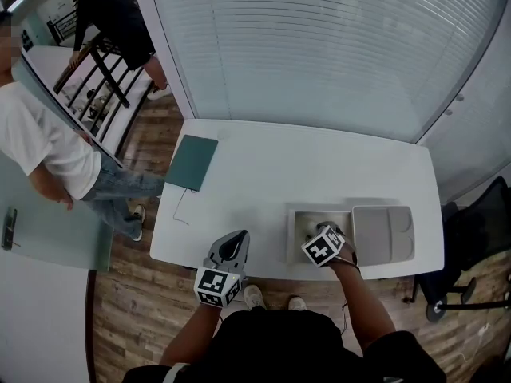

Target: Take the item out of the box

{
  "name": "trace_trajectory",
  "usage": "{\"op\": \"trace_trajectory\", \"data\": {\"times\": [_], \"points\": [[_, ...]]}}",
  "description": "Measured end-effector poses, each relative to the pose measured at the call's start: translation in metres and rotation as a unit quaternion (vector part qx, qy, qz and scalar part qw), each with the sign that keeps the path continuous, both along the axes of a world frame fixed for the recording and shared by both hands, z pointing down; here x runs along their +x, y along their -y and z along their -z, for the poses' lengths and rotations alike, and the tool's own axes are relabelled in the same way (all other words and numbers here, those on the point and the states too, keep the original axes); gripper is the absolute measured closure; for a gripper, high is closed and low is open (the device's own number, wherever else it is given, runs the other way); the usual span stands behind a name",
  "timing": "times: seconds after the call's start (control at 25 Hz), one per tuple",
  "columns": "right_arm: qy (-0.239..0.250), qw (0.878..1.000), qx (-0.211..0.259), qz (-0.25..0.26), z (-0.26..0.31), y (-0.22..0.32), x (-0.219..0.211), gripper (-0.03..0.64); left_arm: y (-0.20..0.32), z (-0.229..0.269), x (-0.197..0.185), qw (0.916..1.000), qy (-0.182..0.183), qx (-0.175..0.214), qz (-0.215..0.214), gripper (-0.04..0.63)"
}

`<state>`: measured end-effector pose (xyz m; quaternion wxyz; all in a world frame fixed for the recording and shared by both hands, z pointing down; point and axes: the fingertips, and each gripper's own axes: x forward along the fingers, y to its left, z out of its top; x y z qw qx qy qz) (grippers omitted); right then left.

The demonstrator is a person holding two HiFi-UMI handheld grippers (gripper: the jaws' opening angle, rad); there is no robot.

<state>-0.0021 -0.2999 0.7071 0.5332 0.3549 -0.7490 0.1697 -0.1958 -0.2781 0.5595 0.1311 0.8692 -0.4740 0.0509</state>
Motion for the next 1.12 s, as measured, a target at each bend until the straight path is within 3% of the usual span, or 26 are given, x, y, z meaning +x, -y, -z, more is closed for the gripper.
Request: {"op": "trace_trajectory", "data": {"times": [0.76, 0.92, 1.12], "points": [[-0.004, 1.000, 0.000, 0.011, -0.003, 0.002, 0.000, 0.457, -0.002, -0.002, 0.006, 1.0000, 0.003, 0.000, 0.001, 0.584], [0.007, 1.000, 0.025, 0.003, 0.005, 0.005, 0.005, 0.465, -0.004, 0.000, 0.010, 1.0000, 0.005, 0.002, 0.003, 0.584], [0.042, 0.995, 0.091, -0.025, 0.037, 0.014, 0.015, 0.465, -0.008, 0.002, 0.016, 0.9999, 0.009, 0.002, 0.004, 0.584]]}}
